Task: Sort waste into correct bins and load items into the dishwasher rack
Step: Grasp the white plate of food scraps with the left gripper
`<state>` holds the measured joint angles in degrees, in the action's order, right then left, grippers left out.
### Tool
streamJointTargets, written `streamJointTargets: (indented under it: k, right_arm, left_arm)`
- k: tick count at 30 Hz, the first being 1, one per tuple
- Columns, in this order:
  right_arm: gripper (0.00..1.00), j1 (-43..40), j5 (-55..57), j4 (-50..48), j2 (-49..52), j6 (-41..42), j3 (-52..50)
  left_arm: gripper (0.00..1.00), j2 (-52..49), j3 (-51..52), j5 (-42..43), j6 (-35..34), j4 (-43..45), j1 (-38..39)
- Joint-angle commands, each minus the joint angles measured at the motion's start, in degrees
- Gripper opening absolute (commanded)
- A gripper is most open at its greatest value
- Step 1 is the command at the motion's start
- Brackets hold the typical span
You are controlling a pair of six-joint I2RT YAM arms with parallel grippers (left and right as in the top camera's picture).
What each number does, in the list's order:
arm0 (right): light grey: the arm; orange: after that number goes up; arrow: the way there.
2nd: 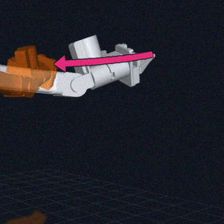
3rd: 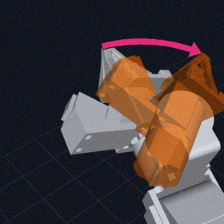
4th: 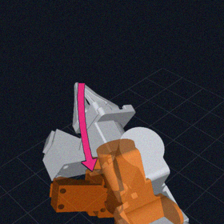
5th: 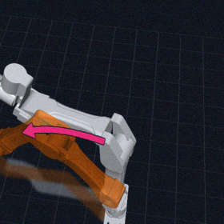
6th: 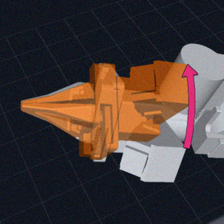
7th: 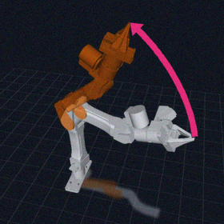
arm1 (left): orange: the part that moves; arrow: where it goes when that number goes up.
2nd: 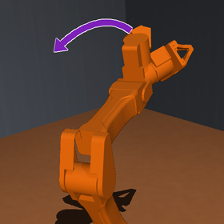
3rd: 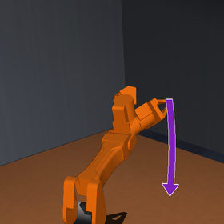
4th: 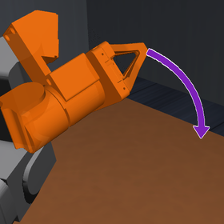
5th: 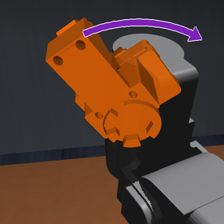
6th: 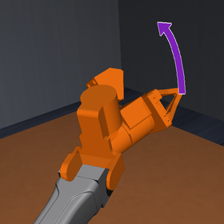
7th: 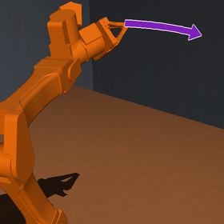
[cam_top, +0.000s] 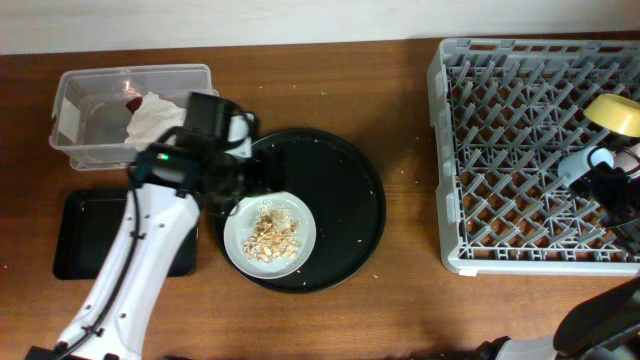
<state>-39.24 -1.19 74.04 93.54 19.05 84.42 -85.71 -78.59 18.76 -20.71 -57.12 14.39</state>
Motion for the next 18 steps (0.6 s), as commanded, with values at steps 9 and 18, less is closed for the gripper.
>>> streamJointTargets:
  k: [9,18]
  right_arm:
    - [0.98,-0.2,-0.3,0.0,0.2,0.1,-0.2]
    - [0.98,-0.2,-0.3,0.0,0.2,0.1,-0.2]
  left_arm:
    - [0.74,-12.8,-0.2,-20.5,-8.0,-0.7,24.3]
    - [0.53,-31.4,-0.2,-32.1,-17.9,0.0,29.0]
